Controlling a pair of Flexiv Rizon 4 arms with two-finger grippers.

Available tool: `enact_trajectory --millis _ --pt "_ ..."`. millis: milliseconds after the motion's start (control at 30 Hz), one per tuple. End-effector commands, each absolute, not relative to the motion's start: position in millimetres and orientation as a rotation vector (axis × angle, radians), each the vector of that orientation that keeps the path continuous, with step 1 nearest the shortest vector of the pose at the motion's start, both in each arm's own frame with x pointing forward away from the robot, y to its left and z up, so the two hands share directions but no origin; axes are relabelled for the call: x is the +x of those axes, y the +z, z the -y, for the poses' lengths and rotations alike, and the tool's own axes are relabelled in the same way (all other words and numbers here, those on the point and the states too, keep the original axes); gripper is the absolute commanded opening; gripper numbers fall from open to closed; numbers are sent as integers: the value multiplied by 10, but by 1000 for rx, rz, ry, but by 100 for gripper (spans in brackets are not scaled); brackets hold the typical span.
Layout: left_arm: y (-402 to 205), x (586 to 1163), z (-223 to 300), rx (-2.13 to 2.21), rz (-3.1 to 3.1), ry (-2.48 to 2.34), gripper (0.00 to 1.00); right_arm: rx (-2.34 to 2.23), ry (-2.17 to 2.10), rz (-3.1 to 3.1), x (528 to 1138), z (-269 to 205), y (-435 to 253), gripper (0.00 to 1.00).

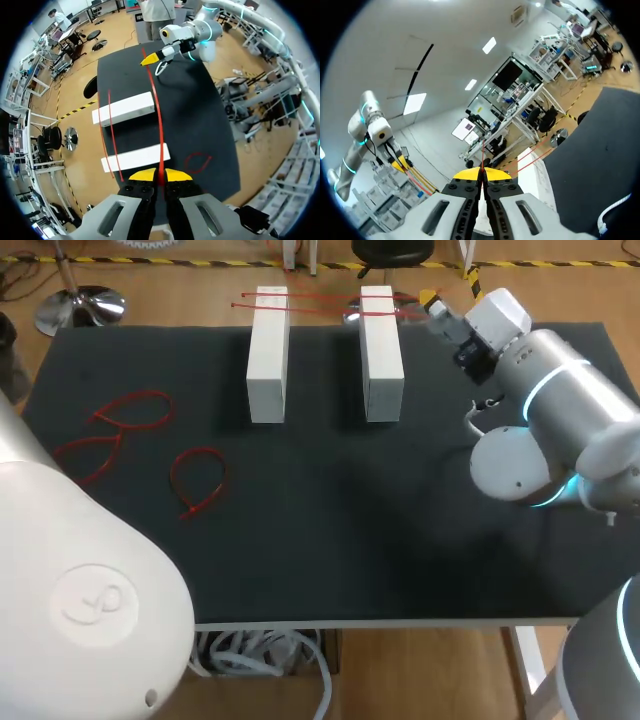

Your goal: Grab the tape and strap the tape.

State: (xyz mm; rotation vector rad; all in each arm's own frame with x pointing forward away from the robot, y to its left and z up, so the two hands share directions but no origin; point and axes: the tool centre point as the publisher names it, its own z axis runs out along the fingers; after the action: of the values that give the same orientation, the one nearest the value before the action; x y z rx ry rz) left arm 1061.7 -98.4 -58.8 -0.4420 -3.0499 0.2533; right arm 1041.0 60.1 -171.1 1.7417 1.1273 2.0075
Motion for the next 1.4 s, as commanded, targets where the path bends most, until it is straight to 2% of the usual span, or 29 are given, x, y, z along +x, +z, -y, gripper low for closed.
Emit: enact_trajectory --millis 33,267,567,633,800,1400 --pt "-583 10610 984 -442 3050 249 0 1761 1634 -1428 10455 -611 -1550 0" --pt "-583 10610 984 -442 3050 249 0 1726 1350 -1547 10541 -599 -1365 0" --pt "-583 10610 984 -442 3050 249 0 1215 935 -1758 10548 -644 -1258 0" --pt "-583 10610 984 -442 3050 249 0 981 756 -1760 10536 -693 -1241 0" --pt "-583 10610 984 -442 3050 249 0 825 543 -1701 10520 -732 -1193 0" --pt "-583 10610 984 -442 3050 249 0 494 133 -1526 10553 -1300 -1142 0"
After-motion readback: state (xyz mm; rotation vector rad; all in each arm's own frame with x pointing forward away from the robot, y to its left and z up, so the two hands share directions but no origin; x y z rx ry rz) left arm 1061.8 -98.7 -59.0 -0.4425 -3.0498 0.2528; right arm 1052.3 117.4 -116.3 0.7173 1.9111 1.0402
